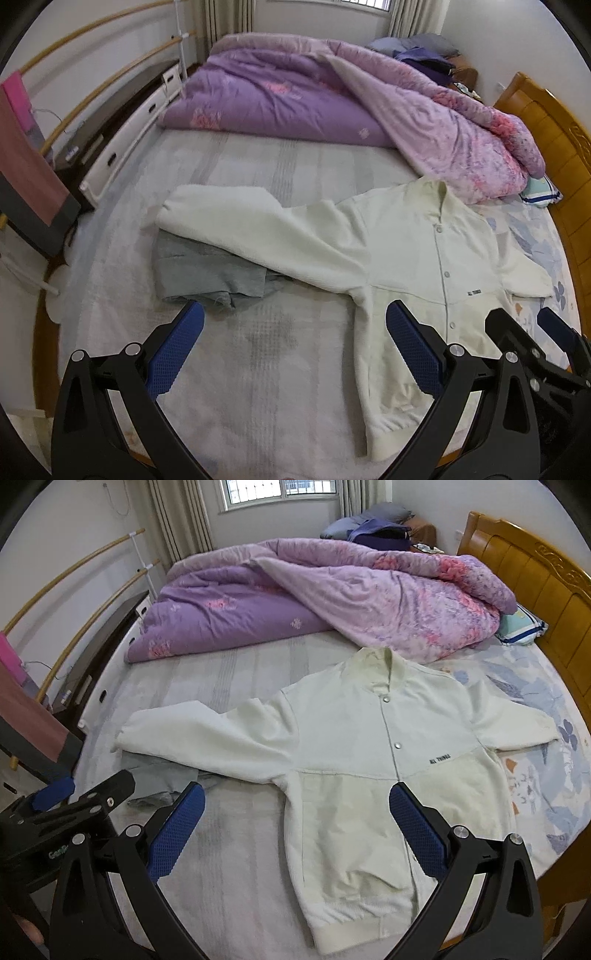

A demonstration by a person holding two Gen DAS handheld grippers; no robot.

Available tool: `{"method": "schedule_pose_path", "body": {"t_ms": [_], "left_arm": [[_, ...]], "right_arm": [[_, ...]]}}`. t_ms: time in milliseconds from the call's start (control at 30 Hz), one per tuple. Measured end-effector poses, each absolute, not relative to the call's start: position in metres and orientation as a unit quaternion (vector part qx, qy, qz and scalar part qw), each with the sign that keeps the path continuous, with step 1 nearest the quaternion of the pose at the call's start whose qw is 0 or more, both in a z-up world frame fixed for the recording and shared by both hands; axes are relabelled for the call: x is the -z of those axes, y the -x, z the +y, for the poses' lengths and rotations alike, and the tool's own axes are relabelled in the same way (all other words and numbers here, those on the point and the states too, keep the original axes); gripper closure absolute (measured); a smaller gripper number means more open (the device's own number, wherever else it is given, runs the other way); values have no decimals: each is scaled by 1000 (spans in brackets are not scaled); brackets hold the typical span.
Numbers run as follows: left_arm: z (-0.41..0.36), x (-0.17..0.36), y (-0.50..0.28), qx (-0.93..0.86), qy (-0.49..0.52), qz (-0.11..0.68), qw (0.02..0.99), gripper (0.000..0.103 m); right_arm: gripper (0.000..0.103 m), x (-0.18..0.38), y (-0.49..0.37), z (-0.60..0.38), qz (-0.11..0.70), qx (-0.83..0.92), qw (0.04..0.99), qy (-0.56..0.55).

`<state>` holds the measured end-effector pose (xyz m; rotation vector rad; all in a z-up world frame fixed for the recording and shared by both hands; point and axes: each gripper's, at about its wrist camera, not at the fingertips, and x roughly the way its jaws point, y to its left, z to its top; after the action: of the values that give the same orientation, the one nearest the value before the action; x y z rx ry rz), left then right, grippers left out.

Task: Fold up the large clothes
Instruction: 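Move both grippers down toward the cream jacket's sleeve and body, then grasp the sleeve cuff with the left gripper and fold it across the jacket body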

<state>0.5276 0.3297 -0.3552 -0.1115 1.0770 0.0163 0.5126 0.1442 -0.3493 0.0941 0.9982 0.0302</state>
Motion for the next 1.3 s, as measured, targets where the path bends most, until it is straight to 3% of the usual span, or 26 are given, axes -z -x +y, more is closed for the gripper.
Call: {"method": "schedule_pose_path", "body": {"t_ms": [400,633,1000,1033,1067,1133,1300], "left_arm": [[456,476,-614,-139,182,530,816,5],[521,531,-627,-195,313,490,790,5],[528,529,-652,-184,330,458,805,5],[530,531,-655,-185,335,458,803,5],[533,532,-658,-188,339,460,799,5],[538,535,-662,-196,344,455,797,5],[556,543,-663,-220,378,429,791,10]], "right_arm": [[7,461,-615,148,506,-11,862,-31],[39,516,-659,144,526,-29,849,-28],[40,563,-679,126,561,-33,826,-52],[46,566,-681,124,562,-34,825,-54],[58,569,-683,123,565,-37,822,-59],[69,576,-687,120,574,-43,815,-68],[73,583,-691,118,577,-68,810,-73]]}}
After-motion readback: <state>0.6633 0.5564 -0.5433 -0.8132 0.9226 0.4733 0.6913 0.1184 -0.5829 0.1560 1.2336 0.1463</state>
